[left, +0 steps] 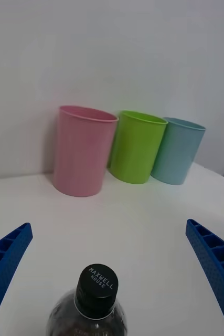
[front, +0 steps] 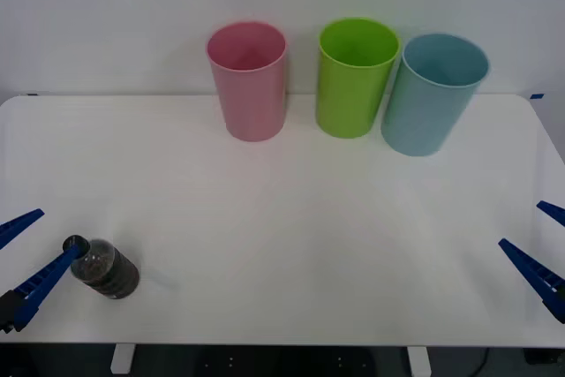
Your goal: Grasp the object on the table and drop it into the matching bin: aluminum can to the light blue bin, PET bottle to the pink bin.
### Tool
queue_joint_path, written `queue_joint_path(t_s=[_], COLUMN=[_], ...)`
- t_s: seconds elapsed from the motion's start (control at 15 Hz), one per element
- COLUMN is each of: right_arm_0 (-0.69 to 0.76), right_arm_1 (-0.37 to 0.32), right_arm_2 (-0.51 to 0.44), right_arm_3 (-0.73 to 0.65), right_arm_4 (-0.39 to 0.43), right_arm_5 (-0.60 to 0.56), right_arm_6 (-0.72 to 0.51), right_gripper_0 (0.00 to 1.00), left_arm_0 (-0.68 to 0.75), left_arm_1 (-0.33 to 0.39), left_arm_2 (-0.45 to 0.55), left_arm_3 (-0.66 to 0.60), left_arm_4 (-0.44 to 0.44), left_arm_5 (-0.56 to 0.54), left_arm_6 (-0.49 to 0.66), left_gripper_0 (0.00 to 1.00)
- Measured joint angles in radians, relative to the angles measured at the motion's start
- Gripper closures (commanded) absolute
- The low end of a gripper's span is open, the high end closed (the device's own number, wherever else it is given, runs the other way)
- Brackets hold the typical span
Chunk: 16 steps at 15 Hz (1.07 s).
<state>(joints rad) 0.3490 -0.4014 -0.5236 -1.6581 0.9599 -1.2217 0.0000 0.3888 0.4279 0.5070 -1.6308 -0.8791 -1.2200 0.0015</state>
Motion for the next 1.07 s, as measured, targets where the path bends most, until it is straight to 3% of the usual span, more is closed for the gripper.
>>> queue_joint_path(t_s=[0.6,1.07], right_arm_0=[0.000,0.000], right_arm_1=[0.000,0.000], right_arm_2=[0.000,0.000], right_arm_3=[0.000,0.000], right_arm_4=[0.000,0.000], right_arm_5=[0.000,0.000], right_arm_6=[0.000,0.000], right_gripper_0=[0.00,0.00], left_arm_0=[0.095,0.121], left_arm_1=[0.070,0.071], left_arm_2=[0.015,-0.007], left_arm_3=[0.069,0.183], left_arm_4=[0.031,0.045], left_arm_5=[0.000,-0.002], left_arm_6=[-0.059,-0.273], left_gripper_0=[0.00,0.00])
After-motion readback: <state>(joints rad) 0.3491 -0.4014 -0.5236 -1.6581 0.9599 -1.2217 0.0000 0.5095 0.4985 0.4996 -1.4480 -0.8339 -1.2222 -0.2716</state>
